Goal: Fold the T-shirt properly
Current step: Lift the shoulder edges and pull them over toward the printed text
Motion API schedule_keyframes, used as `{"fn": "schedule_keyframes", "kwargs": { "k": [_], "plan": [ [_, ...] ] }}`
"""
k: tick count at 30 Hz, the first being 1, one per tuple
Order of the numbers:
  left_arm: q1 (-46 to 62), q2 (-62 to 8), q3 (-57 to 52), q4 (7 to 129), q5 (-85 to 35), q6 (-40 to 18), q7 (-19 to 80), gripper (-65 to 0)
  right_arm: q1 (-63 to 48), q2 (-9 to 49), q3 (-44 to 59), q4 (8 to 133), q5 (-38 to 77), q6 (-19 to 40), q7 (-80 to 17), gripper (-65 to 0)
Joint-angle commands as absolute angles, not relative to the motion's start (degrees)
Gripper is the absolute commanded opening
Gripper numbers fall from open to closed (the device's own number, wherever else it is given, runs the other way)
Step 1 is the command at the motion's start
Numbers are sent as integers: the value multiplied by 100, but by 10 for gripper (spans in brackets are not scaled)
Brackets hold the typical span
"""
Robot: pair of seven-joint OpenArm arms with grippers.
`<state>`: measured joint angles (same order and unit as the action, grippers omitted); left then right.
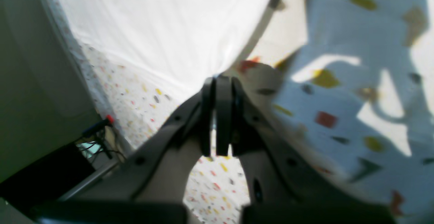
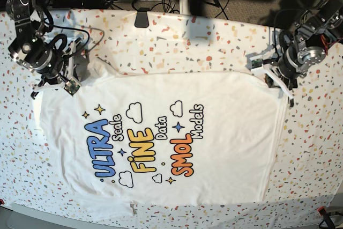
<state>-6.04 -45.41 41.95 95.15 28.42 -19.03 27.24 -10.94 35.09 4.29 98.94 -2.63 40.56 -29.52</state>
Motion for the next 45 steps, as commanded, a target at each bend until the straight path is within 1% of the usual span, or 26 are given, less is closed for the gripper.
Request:
{"fn": "schedule_keyframes", "kwargs": {
  "k": [1, 8, 11, 14, 21, 24, 30, 34, 40, 45],
  "plan": [
    [-720, -4633, 4130, 9601, 2891, -1817, 2740, -650, -965, 3618, 480, 9963, -233, 4000, -2902, -650],
    [-899, -4351, 4130, 9601, 2888, -1817, 2749, -650, -714, 3618, 480, 9963, -207, 3983, -2904, -650],
    [-1017, -4254, 4130, 9601, 2888, -1817, 2766, -650, -663, 3621, 480, 9961, 27, 3975, -2965, -650],
    [-1162, -4222, 4130, 9598, 2869, -1817, 2812, -650, -659, 3621, 480, 9961, 23, 3798, -2961, -650],
    [-1503, -4174, 4130, 9581, 2517, -1820, 2891, -650, -395, 3618, 478, 9937, 80, 3763, -2963, -650],
    [-1605, -4060, 4130, 9386, 2497, -1817, 2891, -650, -185, 3616, 478, 9751, 198, 3765, -2965, -650],
    [-1850, -3708, 4130, 8626, 2504, -1820, 2897, -650, 395, 3603, 440, 9002, 220, 3765, -2961, -650],
    [-2069, -3599, 4130, 8392, 2502, -1817, 2893, -650, 792, 3603, 106, 8591, 215, 3765, -2958, -650],
    [-2290, -3590, 4130, 8294, 2499, -1817, 2897, -650, 1483, 3603, -816, 7990, -137, 3765, -2954, -650],
    [-2303, -3592, 4130, 8267, 2502, -1817, 2917, -650, 2051, 3603, -1387, 7706, -152, 3763, -2958, -650]
  ]
}}
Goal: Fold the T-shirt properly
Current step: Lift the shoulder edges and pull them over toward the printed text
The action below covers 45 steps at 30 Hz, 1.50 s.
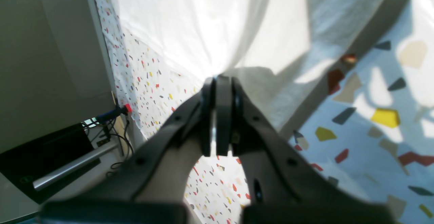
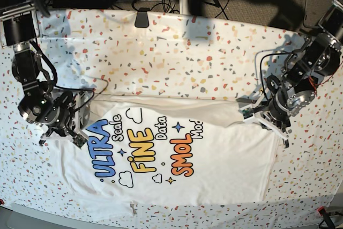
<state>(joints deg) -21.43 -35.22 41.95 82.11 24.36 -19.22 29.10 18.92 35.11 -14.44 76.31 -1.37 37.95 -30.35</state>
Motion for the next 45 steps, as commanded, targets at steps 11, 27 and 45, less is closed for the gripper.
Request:
{"fn": "schedule_keyframes", "kwargs": {
  "k": [11, 27, 45],
  "plan": [
    [-2322, -3573, 4130, 7905, 2504, -1817, 2888, -650, 3122, 3599, -2670, 6947, -434, 3763, -2788, -650],
    [-2449, -3116, 4130, 7902, 2502, -1282, 3129, -650, 3538, 3033, -3151, 6294, -1321, 2362, -2880, -650],
    [-2526, -3127, 4130, 6934, 2502, -1280, 2823, -650, 3662, 3030, -3153, 6294, -1439, 1496, -3251, -650]
  ]
}}
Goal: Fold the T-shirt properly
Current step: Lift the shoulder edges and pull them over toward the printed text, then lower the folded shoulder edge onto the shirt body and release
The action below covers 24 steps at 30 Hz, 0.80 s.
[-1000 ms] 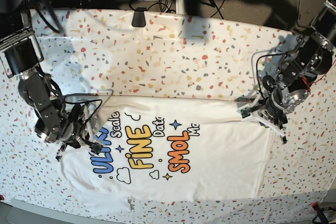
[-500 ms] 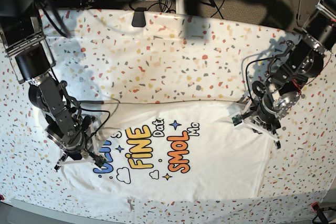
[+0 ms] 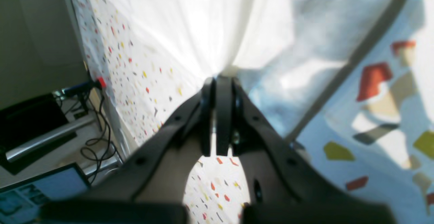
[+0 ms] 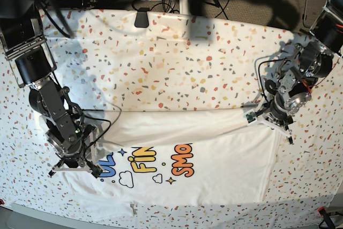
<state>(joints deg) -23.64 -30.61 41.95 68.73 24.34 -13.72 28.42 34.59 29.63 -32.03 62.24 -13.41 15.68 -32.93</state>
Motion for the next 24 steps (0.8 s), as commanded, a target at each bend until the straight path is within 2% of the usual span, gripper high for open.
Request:
{"fn": "schedule_keyframes", "kwargs": {
  "k": [1, 24],
  "plan": [
    [-2530, -3127, 4130, 6934, 2502, -1280, 2821, -650, 3662, 3030, -3153, 6294, -1439, 1496, -3275, -650],
    [-2829, -3048, 4130, 6934, 2198, -1280, 2609, -650, 3664, 3033, -3153, 6292, -1444, 1498, -3341, -650]
  ]
}}
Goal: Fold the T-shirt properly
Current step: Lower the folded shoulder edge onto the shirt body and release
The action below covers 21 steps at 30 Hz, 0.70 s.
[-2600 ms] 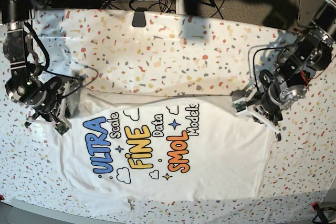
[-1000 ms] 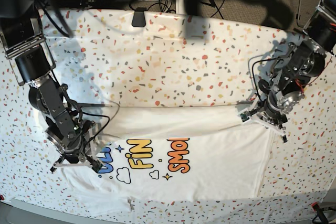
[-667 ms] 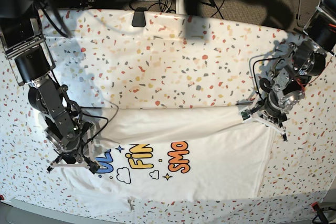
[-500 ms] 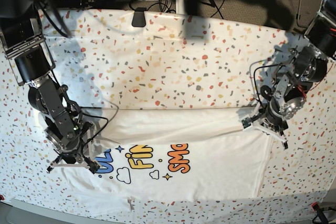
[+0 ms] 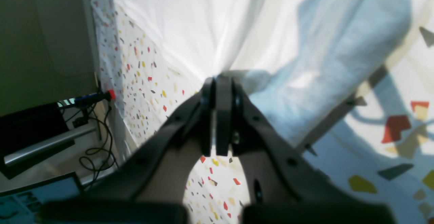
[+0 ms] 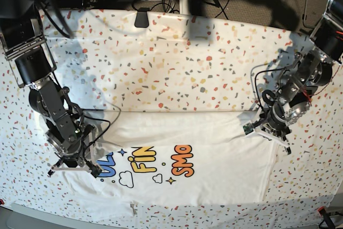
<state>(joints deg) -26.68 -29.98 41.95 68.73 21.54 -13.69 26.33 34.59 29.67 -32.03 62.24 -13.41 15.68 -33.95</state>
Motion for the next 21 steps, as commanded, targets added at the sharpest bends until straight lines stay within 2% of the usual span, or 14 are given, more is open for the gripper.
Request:
{"fn": "schedule_keyframes", "kwargs": {
  "k": [1, 4, 6, 10, 13, 15, 21],
  "plan": [
    [-2829, -3048, 4130, 6934, 2198, -1282, 2609, -650, 3664, 3033, -3153, 6292, -1470, 1500, -3315, -606],
    [-2829, -3048, 4130, 6934, 2198, -1280, 2609, -650, 3664, 3030, -3153, 6292, -1887, 1498, -2971, -316],
    [-2829, -3048, 4130, 6934, 2198, -1280, 2611, -650, 3677, 3030, -3153, 6292, -2285, 1496, -2775, -186],
    [-2827, -3048, 4130, 6934, 2196, -1280, 2609, -650, 3719, 3028, -3153, 6292, -2536, 1343, -2744, -175],
    [-2829, -3046, 4130, 6934, 2196, -1280, 2609, -650, 3745, 3013, -3151, 6292, -2536, 392, -2749, -175],
    [-2829, -3048, 4130, 6934, 2196, -1280, 2609, -650, 3795, 3000, -3153, 6292, -2536, 10, -2749, -175],
    [-2827, -3048, 4130, 6934, 2093, -1280, 2611, -650, 4003, 2985, -3153, 6292, -1761, 91, -2888, -175]
  ]
}}
